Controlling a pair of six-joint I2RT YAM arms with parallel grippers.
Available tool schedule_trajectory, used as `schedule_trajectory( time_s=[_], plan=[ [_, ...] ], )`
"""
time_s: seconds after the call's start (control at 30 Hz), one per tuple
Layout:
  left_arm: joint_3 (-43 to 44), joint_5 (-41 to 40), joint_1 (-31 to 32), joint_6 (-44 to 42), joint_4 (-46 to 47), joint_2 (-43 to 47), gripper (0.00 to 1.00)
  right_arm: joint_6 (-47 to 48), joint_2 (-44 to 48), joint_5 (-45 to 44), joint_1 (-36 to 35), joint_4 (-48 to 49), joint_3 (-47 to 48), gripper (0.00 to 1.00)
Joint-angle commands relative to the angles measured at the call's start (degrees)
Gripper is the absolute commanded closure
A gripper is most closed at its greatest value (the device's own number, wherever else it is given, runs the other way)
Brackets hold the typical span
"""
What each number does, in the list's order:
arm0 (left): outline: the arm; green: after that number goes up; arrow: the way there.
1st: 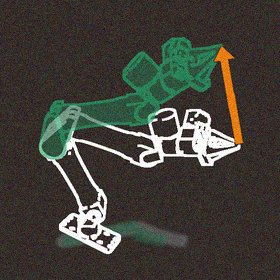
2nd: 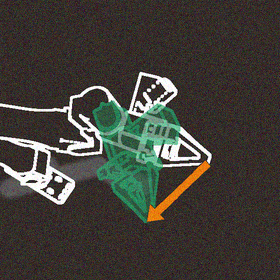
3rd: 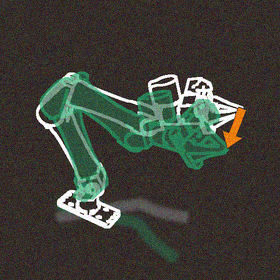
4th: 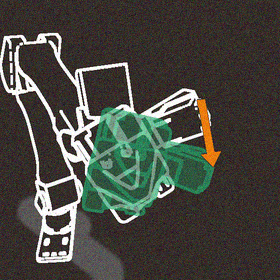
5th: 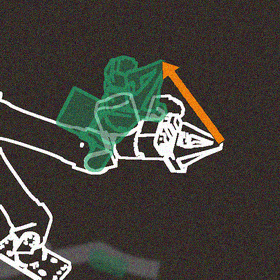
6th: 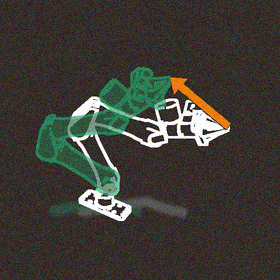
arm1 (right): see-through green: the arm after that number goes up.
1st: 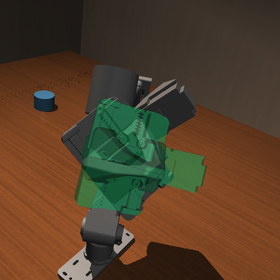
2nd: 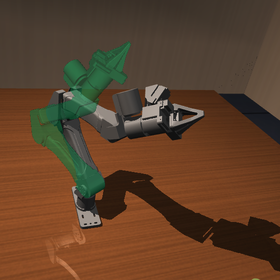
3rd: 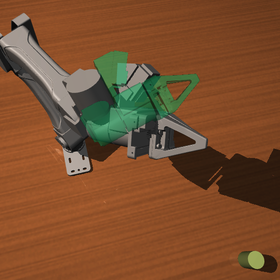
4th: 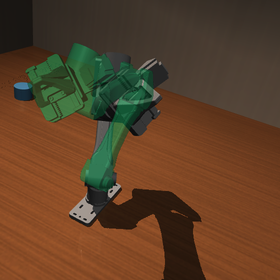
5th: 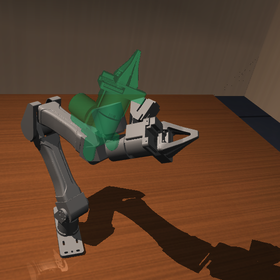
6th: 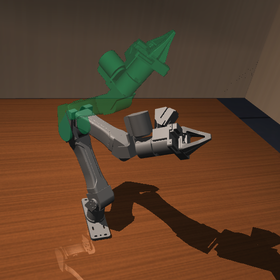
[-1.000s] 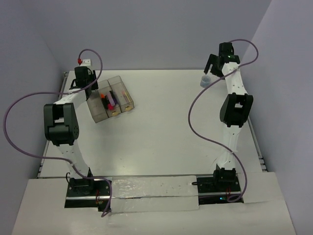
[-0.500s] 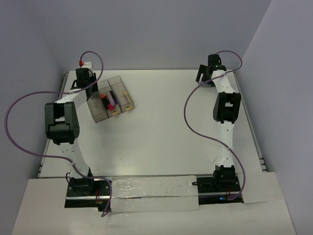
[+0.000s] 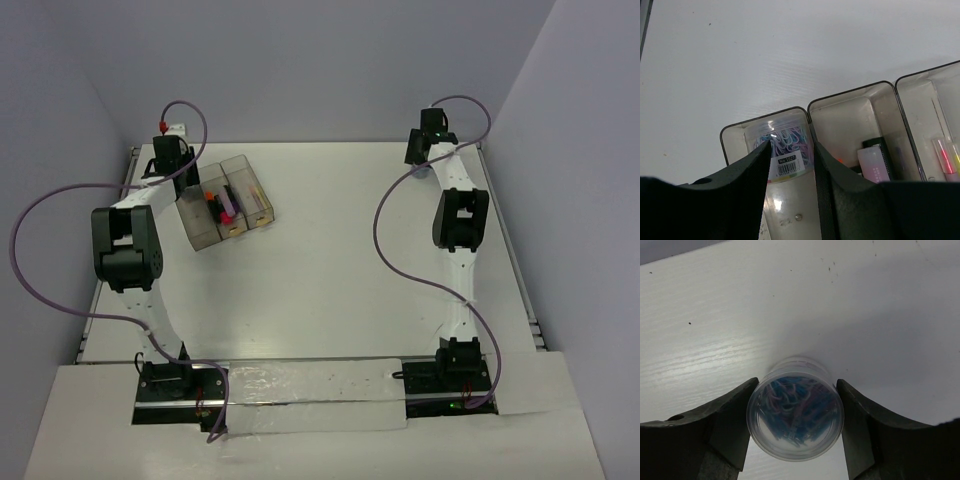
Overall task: Sort the stationery into containers
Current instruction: Pick up the stationery from the center of the board.
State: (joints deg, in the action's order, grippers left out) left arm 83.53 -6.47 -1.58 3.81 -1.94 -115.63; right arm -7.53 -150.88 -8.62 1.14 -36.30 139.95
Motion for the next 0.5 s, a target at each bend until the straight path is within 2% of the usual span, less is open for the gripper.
schedule_trajectory(
  time_s=[0.0, 0.03, 0.2, 0.37, 0.47],
  plan=[
    [1.63, 1.68, -0.17, -0.07, -0.43, 0.80, 0.54, 1.99, 4.85, 0.27, -0.88, 2.63, -2.14, 0.97],
    [1.53, 1.95, -0.17, -0.31, -0.45, 1.06, 0.53, 1.98, 5.72, 0.28, -0.88, 3.12, -2.77, 1.00],
    [1.64, 2.26, -0.17, -0.56, -1.73, 2.65, 0.54, 0.19, 14.59, 2.87, -1.04, 3.85, -8.32, 1.00],
    [0.09, 1.90, -0.17, -0.83, -2.67, 5.21, 0.53, -0.07, 27.93, 8.21, -7.36, 8.11, -19.47, 1.00],
    [-0.95, 3.26, -0.68, -0.32, -3.50, 8.04, 0.54, 0.66, 34.32, 10.68, -16.32, 9.25, -19.46, 1.00]
  ],
)
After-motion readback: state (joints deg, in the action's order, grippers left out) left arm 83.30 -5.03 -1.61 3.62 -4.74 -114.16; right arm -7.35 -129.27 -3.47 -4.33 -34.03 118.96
